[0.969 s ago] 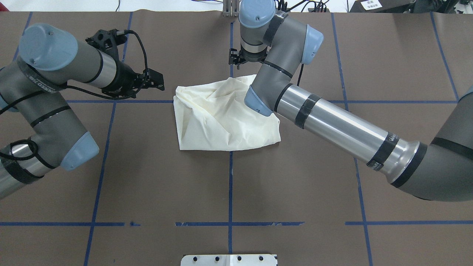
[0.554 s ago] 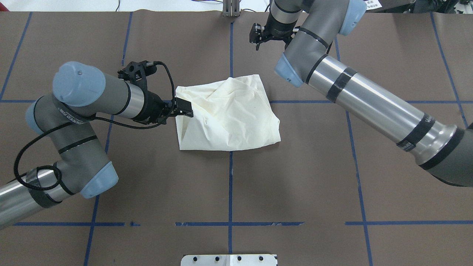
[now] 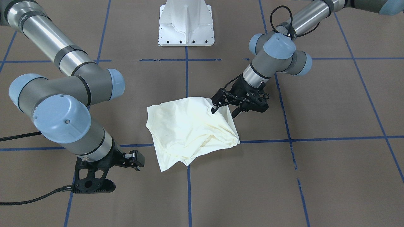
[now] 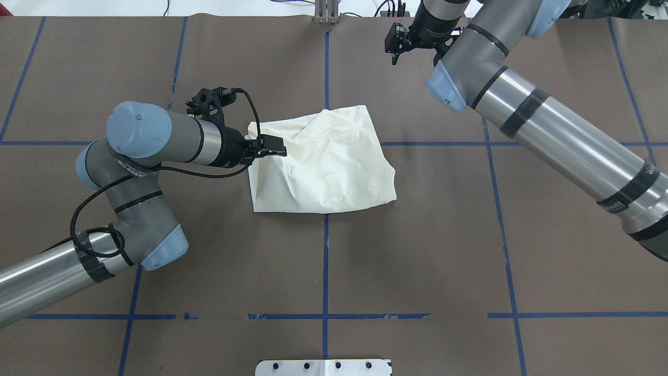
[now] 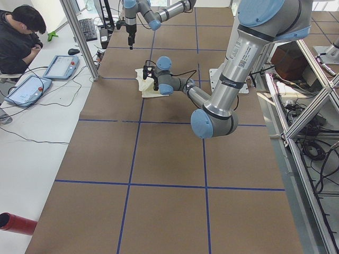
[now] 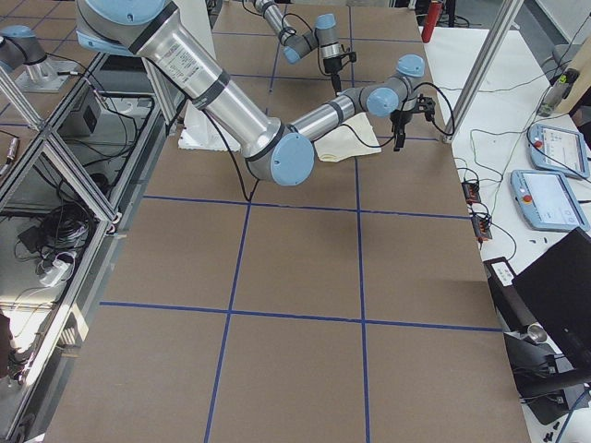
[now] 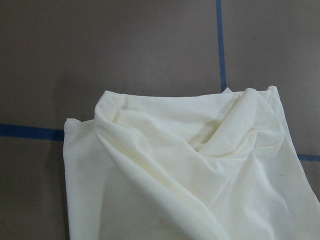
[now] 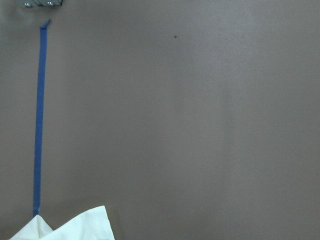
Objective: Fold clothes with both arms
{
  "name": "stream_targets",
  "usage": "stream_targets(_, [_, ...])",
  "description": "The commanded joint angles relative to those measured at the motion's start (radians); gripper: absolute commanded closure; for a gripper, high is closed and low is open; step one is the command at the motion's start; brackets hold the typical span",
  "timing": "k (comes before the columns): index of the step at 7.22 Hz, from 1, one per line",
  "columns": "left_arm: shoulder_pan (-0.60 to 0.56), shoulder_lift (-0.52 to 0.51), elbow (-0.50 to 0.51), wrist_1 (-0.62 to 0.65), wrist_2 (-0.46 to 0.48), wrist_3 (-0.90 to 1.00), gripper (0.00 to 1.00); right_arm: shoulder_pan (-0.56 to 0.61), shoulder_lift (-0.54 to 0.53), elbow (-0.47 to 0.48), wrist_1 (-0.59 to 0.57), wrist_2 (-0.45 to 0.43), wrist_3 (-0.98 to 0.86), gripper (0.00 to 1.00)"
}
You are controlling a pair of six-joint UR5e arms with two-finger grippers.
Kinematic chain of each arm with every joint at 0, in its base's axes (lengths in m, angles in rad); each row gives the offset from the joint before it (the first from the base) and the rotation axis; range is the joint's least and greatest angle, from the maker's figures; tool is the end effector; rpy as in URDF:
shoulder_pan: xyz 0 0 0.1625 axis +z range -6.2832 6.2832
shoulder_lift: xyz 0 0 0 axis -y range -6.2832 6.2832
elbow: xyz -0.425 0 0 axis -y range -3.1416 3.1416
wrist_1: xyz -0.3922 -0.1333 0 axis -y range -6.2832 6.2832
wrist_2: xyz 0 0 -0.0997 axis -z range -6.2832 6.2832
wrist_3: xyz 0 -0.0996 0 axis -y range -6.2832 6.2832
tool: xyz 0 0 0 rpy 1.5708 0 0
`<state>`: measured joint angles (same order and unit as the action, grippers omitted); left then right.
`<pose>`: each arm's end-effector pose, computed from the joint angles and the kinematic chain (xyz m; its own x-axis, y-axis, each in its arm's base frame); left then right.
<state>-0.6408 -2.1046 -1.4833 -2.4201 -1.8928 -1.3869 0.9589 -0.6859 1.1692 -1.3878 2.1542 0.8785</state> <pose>0.4907 -0.4929 0.2888 0.2732 0.0126 -0.9619 0.2777 0.9563 0.0914 -0.3987 -0.7047 0.2531 0.6588 0.0114 0.7522 -0.0871 0.9943 0.0612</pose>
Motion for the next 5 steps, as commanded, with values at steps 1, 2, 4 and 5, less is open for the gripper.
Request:
stream_targets(1, [0.009, -0.031, 0.058, -0.048, 0.001, 0.002, 0.00, 0.014, -0.007, 0.006, -0.002, 0.007, -0.003, 0.00])
stream_targets(2, [0.021, -0.040, 0.089, -0.086, 0.001, 0.002, 0.00, 0.015, -0.017, 0.013, -0.002, 0.007, -0.003, 0.00])
stream_targets(4, [0.035, -0.061, 0.117, -0.116, -0.006, 0.003, 0.00, 0.020, -0.026, 0.024, -0.002, 0.007, -0.003, 0.00])
stream_targets(5, [0.053, -0.063, 0.115, -0.116, -0.006, 0.002, 0.00, 0.020, -0.026, 0.024, -0.002, 0.007, -0.003, 0.00])
